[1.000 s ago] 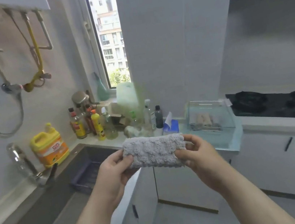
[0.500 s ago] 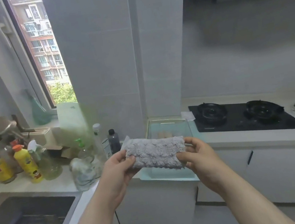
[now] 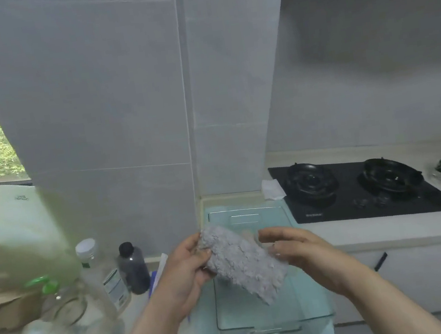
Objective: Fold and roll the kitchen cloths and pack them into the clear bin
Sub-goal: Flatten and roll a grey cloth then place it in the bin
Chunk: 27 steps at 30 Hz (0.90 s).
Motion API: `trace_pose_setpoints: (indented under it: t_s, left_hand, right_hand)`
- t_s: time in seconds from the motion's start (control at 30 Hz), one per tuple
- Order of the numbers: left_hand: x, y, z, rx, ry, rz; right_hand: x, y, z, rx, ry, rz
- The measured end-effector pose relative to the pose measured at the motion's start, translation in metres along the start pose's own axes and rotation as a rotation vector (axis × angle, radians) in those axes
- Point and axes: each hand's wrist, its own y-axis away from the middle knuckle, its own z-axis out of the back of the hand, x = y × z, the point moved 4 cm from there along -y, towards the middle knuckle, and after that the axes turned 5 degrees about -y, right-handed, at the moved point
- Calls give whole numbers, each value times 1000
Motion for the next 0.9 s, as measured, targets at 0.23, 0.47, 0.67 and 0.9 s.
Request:
trace_pose_setpoints:
  t_s: [0.23,0.47,0.67,0.9]
  left_hand:
    - [30,-65,-15,28,-177,114]
    - [38,-75,7,-283,-673,-112]
    - [75,-65,27,-316,-821,-14]
    - [103,-58,40,-308,-598,136]
  right_hand:
    - [-24,-67,0,21,32,-138]
    - [-89,-92,10,-53,162,-395]
    - [-141,-109,-23,3,327,-617]
    - [-173,-128,-54,-19,605,-660]
